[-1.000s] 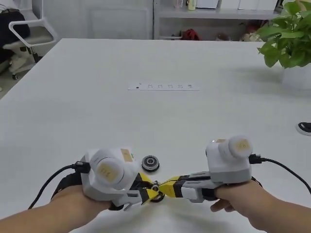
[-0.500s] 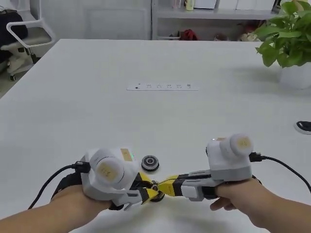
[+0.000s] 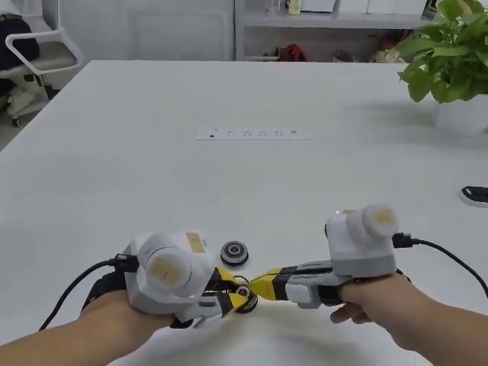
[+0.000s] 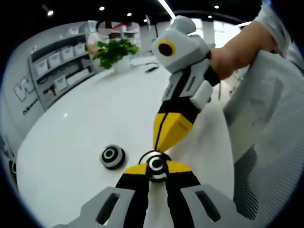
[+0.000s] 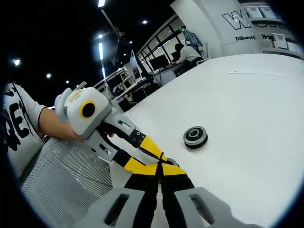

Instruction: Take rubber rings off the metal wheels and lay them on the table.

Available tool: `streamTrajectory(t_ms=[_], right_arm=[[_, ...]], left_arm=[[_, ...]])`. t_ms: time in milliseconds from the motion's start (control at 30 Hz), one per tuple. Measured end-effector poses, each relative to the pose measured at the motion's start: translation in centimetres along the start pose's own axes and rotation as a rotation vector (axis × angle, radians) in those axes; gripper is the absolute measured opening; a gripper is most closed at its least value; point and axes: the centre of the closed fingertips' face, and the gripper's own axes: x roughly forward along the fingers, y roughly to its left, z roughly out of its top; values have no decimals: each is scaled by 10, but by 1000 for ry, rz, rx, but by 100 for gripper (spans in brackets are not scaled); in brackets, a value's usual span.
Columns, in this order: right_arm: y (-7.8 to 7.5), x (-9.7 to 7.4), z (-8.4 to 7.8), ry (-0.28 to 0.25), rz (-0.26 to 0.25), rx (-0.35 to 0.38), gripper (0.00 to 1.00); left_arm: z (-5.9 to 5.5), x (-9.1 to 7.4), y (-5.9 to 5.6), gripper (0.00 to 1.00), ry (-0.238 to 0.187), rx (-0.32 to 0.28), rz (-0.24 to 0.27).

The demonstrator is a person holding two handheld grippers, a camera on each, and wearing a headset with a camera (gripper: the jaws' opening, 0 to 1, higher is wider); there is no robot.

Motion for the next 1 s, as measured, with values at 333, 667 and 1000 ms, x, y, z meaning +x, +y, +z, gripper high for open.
streamTrajectory(t_ms=[333,667,1000], right_arm=[[-3,-2,0,-5,-10,-4,0],[-8,-6,9,-51,-17,18,0],[-9,-9,17,-81,-27,23,0]], left_arm=[[4,-4,0,16,-19,-13,-21],[21,-20,1,19,-114,-26,-61],[31,-41,24,29,-177,-69,-15]])
